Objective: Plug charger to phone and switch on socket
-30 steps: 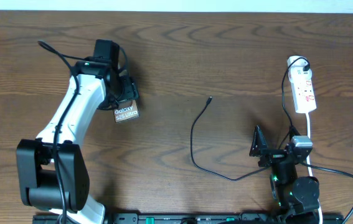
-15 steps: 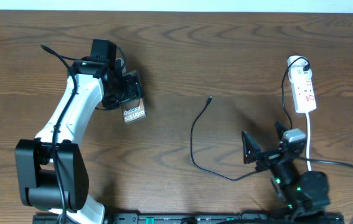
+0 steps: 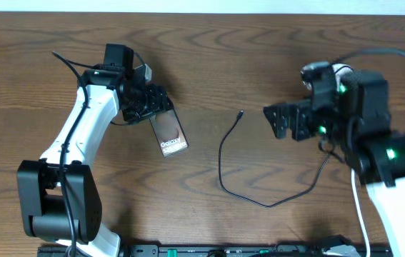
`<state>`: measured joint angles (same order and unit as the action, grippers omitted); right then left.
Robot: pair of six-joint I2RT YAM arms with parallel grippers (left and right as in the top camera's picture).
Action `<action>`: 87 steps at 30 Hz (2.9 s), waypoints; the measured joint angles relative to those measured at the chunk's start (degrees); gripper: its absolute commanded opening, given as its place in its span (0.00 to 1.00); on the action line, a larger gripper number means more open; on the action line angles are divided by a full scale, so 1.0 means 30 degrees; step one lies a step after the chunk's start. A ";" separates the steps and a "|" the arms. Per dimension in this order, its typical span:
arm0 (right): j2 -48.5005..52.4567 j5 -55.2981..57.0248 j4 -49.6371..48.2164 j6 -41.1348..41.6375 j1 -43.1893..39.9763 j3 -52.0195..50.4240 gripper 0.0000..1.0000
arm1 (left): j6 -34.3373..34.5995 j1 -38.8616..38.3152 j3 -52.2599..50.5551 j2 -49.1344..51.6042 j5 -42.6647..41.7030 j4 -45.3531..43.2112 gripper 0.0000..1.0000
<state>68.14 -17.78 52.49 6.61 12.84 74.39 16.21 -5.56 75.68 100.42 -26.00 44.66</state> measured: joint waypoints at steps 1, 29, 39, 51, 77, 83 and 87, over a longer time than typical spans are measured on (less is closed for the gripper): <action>0.0699 -0.0357 0.0029 -0.0044 0.0000 0.0197 0.98 | 0.0000 0.0000 -0.0007 0.0000 0.0488 0.0051 0.79; 0.2637 -0.0189 0.0780 -0.0117 -0.0007 0.0226 0.99 | 0.1537 -0.0036 -0.0007 0.0000 0.5282 0.0765 0.98; 0.2637 0.0459 0.0780 -0.0117 -0.0007 0.0226 0.99 | 0.3169 -0.1530 -0.0029 0.0007 0.6455 0.0801 0.98; 0.2637 0.0583 0.0787 -0.0117 -0.0007 0.0226 0.99 | 0.4175 -0.3759 -0.0182 0.3235 0.7388 -0.0787 0.98; 0.2637 0.0590 0.0845 -0.0117 -0.0007 0.0226 0.99 | 0.1078 -0.3774 -0.0197 0.4823 0.8131 -0.1443 0.84; 0.2637 0.0583 0.0852 -0.0117 -0.0007 0.0226 0.99 | 0.0517 -0.3774 -0.0197 0.4823 0.8058 -0.1610 0.77; 0.2637 0.0590 0.0852 -0.0117 0.0000 0.0226 0.99 | -0.1275 -0.3774 -0.0197 0.4823 0.8072 -0.1851 0.79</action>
<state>76.05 -16.01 55.05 6.26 12.84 75.07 12.38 -16.88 75.09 114.89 -1.78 39.11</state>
